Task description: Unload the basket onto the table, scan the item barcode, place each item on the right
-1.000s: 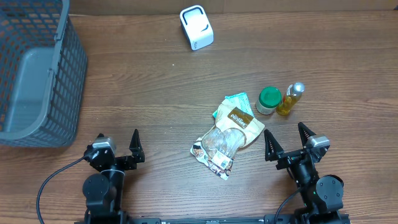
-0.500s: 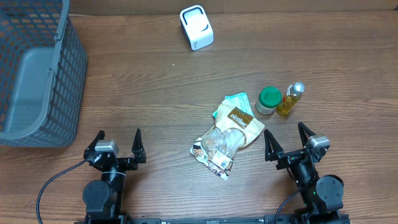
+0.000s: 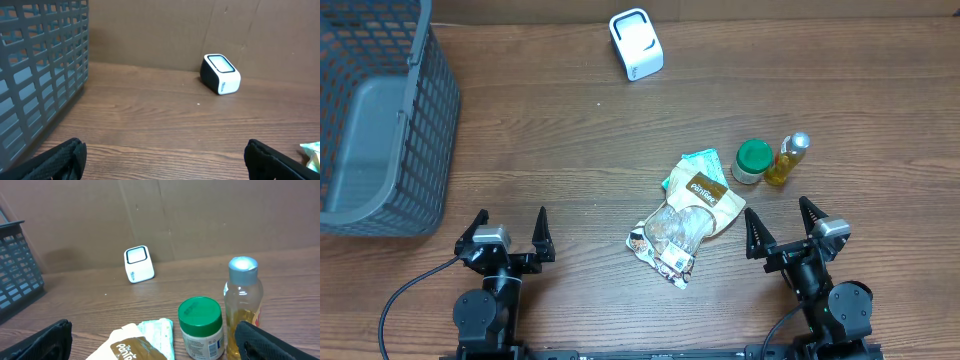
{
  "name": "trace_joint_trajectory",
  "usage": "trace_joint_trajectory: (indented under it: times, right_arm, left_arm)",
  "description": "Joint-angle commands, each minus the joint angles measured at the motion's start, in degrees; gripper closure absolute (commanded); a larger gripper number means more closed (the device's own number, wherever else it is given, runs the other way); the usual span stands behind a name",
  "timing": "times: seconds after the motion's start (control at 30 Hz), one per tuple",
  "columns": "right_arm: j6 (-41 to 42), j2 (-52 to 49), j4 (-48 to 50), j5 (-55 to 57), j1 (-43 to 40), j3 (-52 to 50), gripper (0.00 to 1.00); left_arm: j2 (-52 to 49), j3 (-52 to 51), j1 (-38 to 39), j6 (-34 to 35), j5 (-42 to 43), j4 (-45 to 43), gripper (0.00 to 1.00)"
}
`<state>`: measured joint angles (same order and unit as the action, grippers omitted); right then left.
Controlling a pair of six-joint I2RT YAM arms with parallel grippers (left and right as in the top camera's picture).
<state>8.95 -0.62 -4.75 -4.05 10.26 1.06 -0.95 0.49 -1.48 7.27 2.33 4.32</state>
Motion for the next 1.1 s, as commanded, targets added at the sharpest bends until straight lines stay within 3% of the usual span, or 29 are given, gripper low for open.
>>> trace_joint_trajectory:
  times: [0.0, 0.67, 0.83, 1.07]
  right_arm:
    - [-0.39, 0.46, 0.17, 0.52, 0.28, -0.59, 0.00]
    - [-0.48, 0.46, 0.15, 0.55, 0.28, -0.59, 0.00]
    - [-6.49, 0.46, 0.31, -0.22, 0.28, -0.59, 0.00]
    - [-6.47, 0.46, 0.37, -1.31, 0.28, -0.59, 0.00]
  left_arm:
    - [0.74, -0.22, 0.35, -0.87, -0.20, 0.11, 0.01]
    - [0.74, -0.22, 0.35, -0.87, -0.20, 0.09, 0.00]
    - [0.74, -0.22, 0.35, -0.87, -0.20, 0.11, 0.00]
    - [0.74, -0.22, 0.35, -0.87, -0.20, 0.11, 0.00]
